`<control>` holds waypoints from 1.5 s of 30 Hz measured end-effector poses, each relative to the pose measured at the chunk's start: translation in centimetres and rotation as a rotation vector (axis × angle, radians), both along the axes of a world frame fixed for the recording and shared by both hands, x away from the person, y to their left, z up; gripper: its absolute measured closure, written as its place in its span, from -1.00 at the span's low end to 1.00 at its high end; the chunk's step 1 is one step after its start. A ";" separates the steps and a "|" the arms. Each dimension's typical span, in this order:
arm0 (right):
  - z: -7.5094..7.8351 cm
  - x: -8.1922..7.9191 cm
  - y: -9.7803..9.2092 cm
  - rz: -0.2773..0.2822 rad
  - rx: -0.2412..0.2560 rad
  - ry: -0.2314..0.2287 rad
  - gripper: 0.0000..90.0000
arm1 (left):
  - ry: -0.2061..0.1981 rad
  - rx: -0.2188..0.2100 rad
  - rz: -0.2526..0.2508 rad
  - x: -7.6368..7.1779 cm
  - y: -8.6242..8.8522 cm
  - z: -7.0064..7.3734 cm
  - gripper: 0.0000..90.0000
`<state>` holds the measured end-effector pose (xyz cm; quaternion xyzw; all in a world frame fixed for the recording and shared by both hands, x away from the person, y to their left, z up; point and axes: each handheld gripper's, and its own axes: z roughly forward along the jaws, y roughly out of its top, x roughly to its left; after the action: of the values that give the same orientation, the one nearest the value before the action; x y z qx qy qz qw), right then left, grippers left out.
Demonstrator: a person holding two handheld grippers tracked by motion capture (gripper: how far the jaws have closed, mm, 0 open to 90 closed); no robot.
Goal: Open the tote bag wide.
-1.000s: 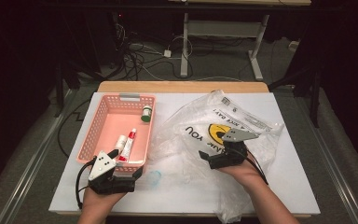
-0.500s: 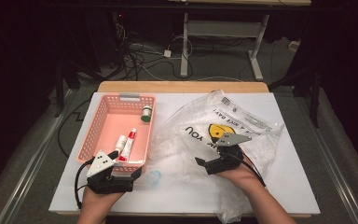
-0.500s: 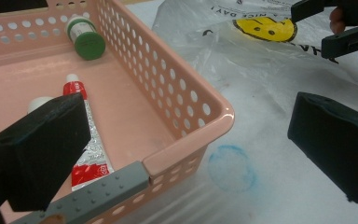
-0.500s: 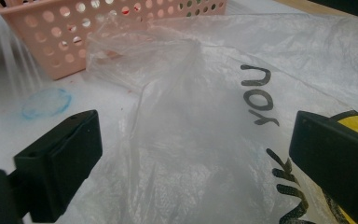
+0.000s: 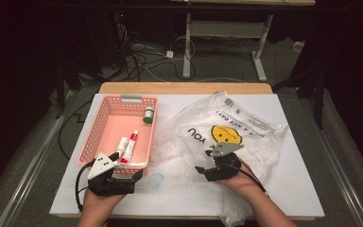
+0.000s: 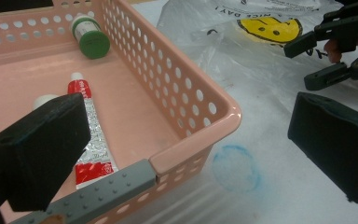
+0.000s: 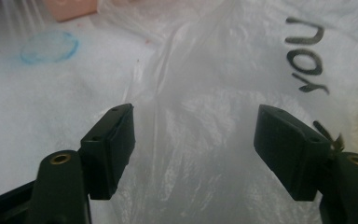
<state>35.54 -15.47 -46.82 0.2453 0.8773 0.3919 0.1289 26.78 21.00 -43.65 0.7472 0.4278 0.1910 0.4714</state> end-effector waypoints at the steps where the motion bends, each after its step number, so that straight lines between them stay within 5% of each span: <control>1: -0.3 0.0 0.1 -0.005 -0.007 0.011 -0.26 | 0.000 0.000 0.000 0.0 0.0 0.0 -1.00; 7: -1.5 -0.1 -0.1 -0.015 -0.046 0.032 0.02 | -0.001 -0.001 -0.001 0.0 0.1 0.0 -1.00; 18: -1.4 0.1 -1.1 -0.062 0.018 0.027 0.46 | 0.001 0.002 -0.007 0.1 0.1 0.0 -1.00; 30: -1.3 0.3 -2.2 -0.104 0.030 0.018 0.90 | 0.000 0.007 -0.010 0.0 0.0 0.0 -1.00; 45: -0.7 0.7 -6.0 -0.265 0.097 0.004 1.00 | -0.001 0.007 -0.015 0.1 0.0 0.1 -1.00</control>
<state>36.28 -21.46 -47.47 0.3658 0.8175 0.4128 0.1658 26.85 20.99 -43.58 0.7520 0.4211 0.1895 0.4705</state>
